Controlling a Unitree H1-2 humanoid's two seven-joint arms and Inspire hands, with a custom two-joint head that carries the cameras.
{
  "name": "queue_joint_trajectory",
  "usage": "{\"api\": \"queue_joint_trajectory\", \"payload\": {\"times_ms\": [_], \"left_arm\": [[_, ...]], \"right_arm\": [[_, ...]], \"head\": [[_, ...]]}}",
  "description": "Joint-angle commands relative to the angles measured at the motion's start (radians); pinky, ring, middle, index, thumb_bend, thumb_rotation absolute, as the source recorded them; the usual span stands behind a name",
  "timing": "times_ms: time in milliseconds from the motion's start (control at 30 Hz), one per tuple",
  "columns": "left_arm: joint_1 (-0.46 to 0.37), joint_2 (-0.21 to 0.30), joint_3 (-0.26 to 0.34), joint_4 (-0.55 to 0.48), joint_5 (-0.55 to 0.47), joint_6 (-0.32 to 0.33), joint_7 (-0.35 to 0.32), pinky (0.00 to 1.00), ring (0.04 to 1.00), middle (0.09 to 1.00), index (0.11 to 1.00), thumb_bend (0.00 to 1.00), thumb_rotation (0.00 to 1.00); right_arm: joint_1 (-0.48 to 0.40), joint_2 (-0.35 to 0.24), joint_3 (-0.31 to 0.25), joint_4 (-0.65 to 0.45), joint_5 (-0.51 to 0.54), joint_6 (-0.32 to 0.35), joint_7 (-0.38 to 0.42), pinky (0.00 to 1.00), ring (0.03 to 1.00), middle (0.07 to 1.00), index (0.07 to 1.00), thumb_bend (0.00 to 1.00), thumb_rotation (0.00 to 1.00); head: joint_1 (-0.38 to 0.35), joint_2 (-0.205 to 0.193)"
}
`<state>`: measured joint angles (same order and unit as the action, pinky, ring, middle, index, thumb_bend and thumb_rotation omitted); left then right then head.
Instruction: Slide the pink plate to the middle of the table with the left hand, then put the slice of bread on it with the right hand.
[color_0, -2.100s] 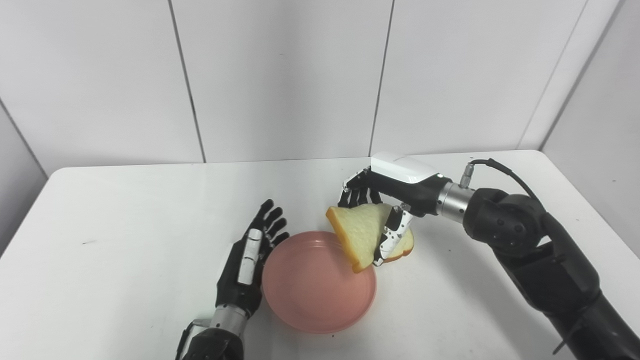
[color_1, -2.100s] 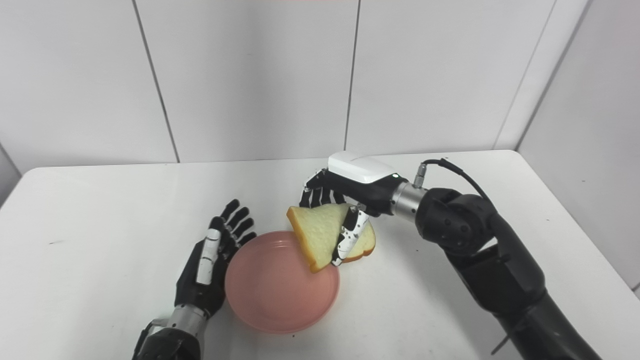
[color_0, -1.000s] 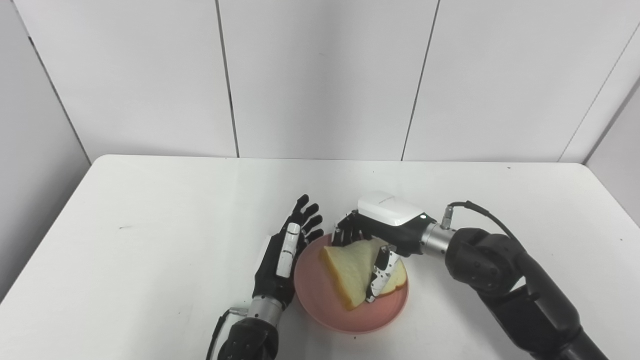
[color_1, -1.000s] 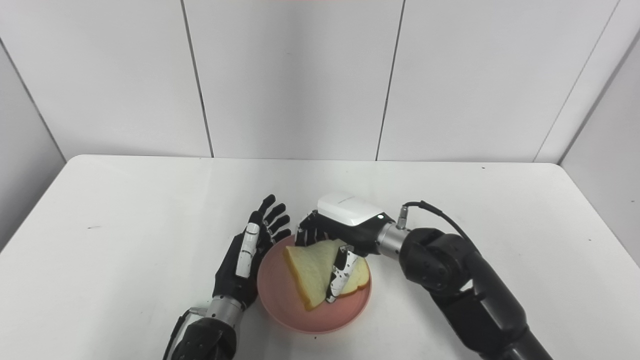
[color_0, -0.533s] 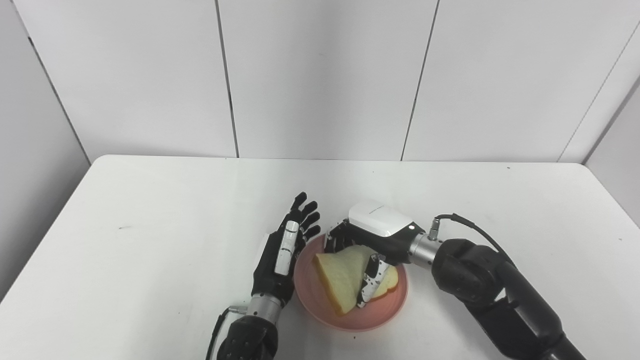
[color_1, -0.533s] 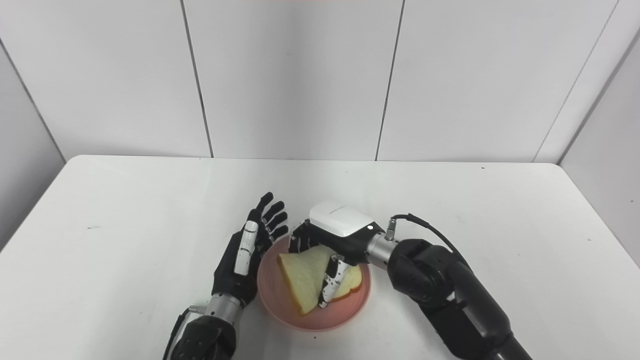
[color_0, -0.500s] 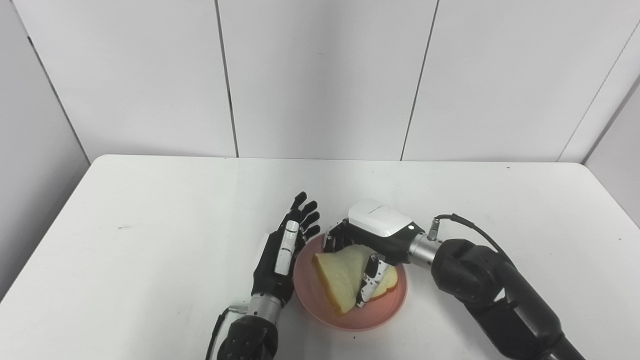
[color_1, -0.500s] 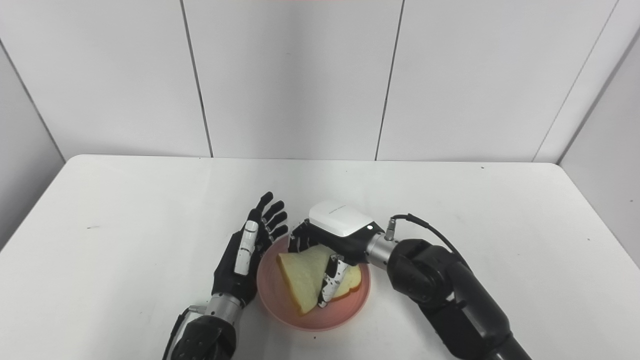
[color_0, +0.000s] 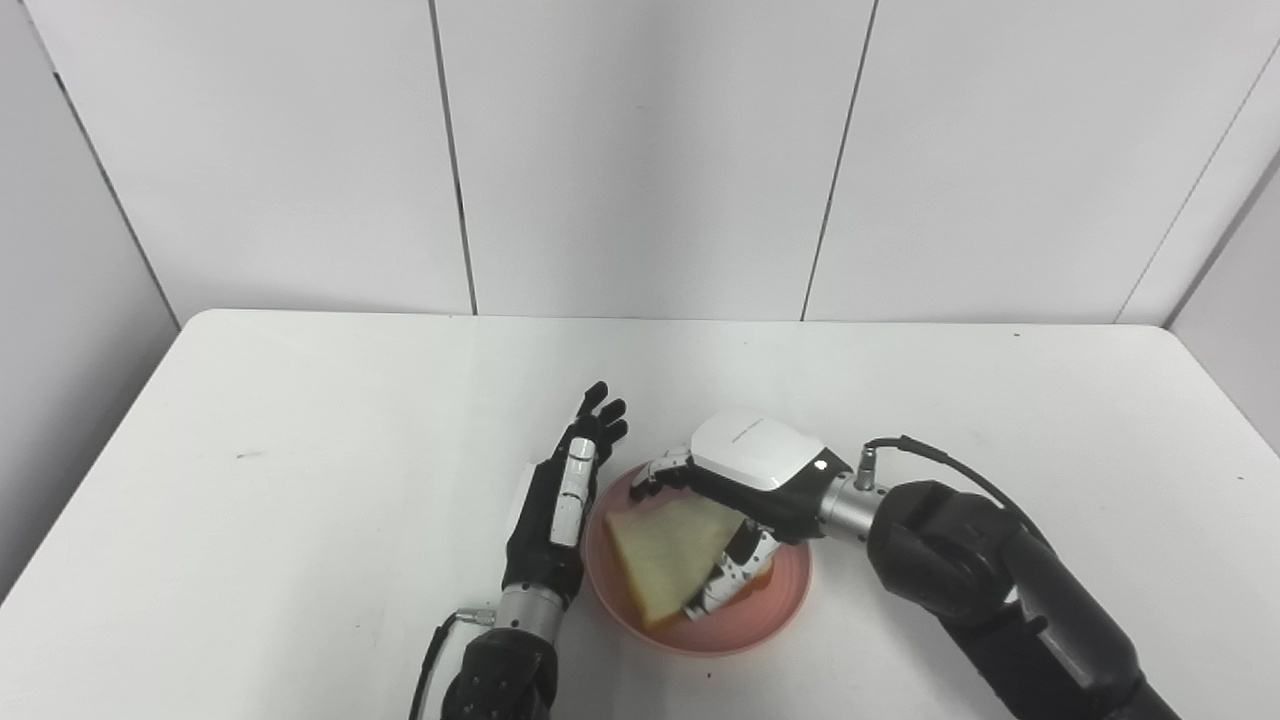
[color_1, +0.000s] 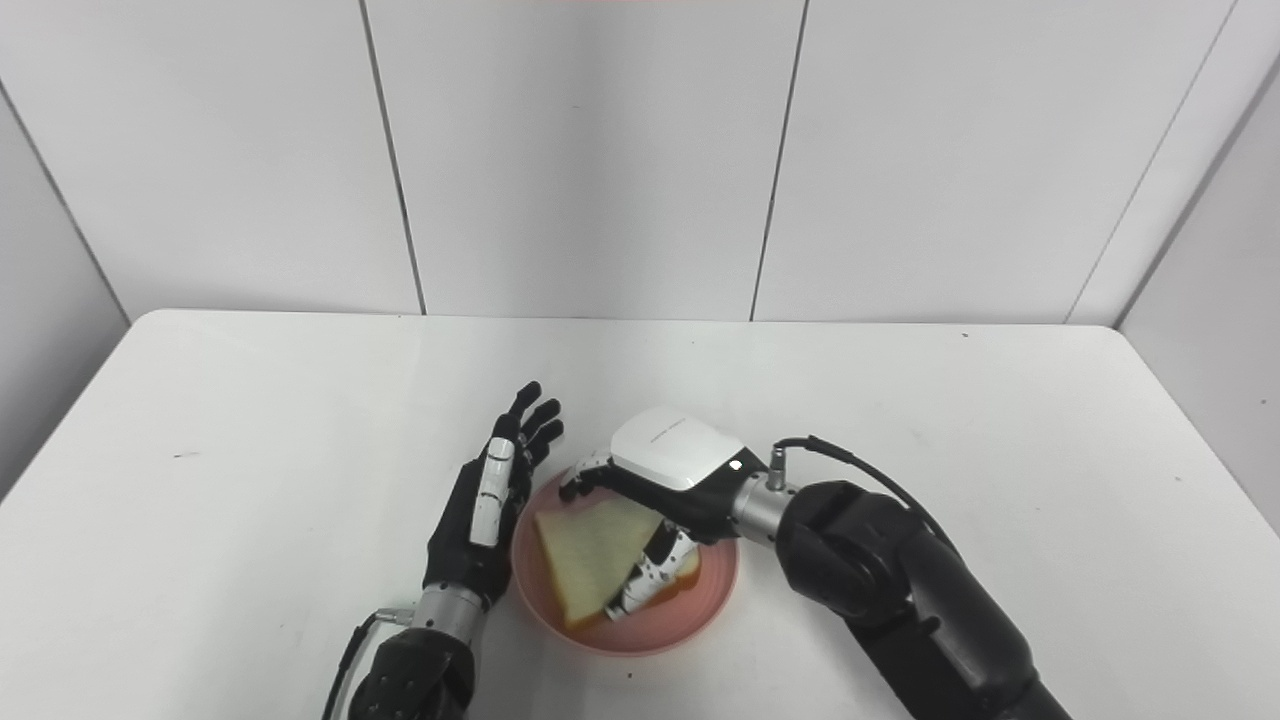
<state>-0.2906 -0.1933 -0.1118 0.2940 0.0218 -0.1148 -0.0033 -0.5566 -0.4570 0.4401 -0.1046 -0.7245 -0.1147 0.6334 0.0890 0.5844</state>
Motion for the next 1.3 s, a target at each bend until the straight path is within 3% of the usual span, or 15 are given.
{"api": "queue_joint_trajectory", "payload": {"times_ms": [0, 433, 733, 900, 967, 1067, 1133, 1167, 1267], "left_arm": [[-0.009, -0.001, -0.004, -0.006, 0.007, -0.046, 0.004, 0.95, 0.924, 0.926, 0.927, 0.72, 1.00], [-0.009, -0.002, 0.009, -0.004, -0.009, -0.053, 0.003, 0.92, 0.928, 0.932, 0.925, 0.72, 1.00], [-0.006, 0.001, 0.011, -0.004, -0.005, -0.060, 0.002, 0.93, 0.933, 0.942, 0.928, 0.72, 1.00], [-0.004, 0.006, 0.011, -0.011, -0.008, -0.054, -0.004, 0.94, 0.939, 0.950, 0.931, 0.70, 1.00], [-0.004, 0.008, 0.010, -0.012, -0.006, -0.056, -0.005, 0.94, 0.941, 0.952, 0.933, 0.70, 1.00], [-0.003, 0.013, 0.010, -0.013, -0.003, -0.060, -0.006, 0.94, 0.943, 0.950, 0.934, 0.71, 1.00], [-0.001, 0.015, 0.010, -0.019, -0.007, -0.054, -0.009, 0.95, 0.943, 0.950, 0.934, 0.71, 1.00], [0.000, 0.015, 0.010, -0.023, -0.010, -0.049, -0.011, 0.95, 0.947, 0.951, 0.936, 0.71, 1.00], [0.003, 0.017, 0.014, -0.033, -0.022, -0.039, -0.021, 0.97, 0.952, 0.956, 0.939, 0.70, 1.00]], "right_arm": [[-0.044, -0.018, -0.024, -0.052, 0.011, 0.036, 0.036, 0.71, 0.769, 0.792, 0.787, 0.92, 0.59], [-0.050, -0.040, -0.087, -0.142, 0.034, 0.116, 0.140, 0.85, 0.878, 0.879, 0.849, 0.92, 0.50], [-0.008, -0.048, -0.189, -0.144, 0.130, 0.141, 0.108, 0.84, 0.893, 0.890, 0.871, 0.91, 0.49], [0.056, -0.014, -0.282, -0.116, 0.216, 0.139, 0.001, 0.78, 0.891, 0.900, 0.896, 0.87, 0.60], [0.095, 0.011, -0.320, -0.104, 0.238, 0.125, -0.070, 0.74, 0.877, 0.906, 0.913, 0.77, 0.64], [0.158, 0.070, -0.375, -0.075, 0.304, 0.109, -0.170, 0.76, 0.888, 0.943, 0.969, 0.62, 0.78], [0.189, 0.110, -0.396, -0.062, 0.337, 0.114, -0.221, 0.77, 0.890, 0.949, 0.977, 0.61, 0.81], [0.199, 0.126, -0.402, -0.058, 0.345, 0.117, -0.240, 0.80, 0.911, 0.962, 0.991, 0.59, 0.88], [0.226, 0.174, -0.418, -0.051, 0.377, 0.117, -0.300, 0.87, 0.953, 0.980, 1.000, 0.55, 0.97]], "head": [[0.001, 0.002], [-0.003, 0.005], [-0.005, 0.008], [-0.007, 0.009], [-0.007, 0.009], [-0.008, 0.008], [-0.010, 0.010], [-0.010, 0.010], [-0.014, 0.010]]}}
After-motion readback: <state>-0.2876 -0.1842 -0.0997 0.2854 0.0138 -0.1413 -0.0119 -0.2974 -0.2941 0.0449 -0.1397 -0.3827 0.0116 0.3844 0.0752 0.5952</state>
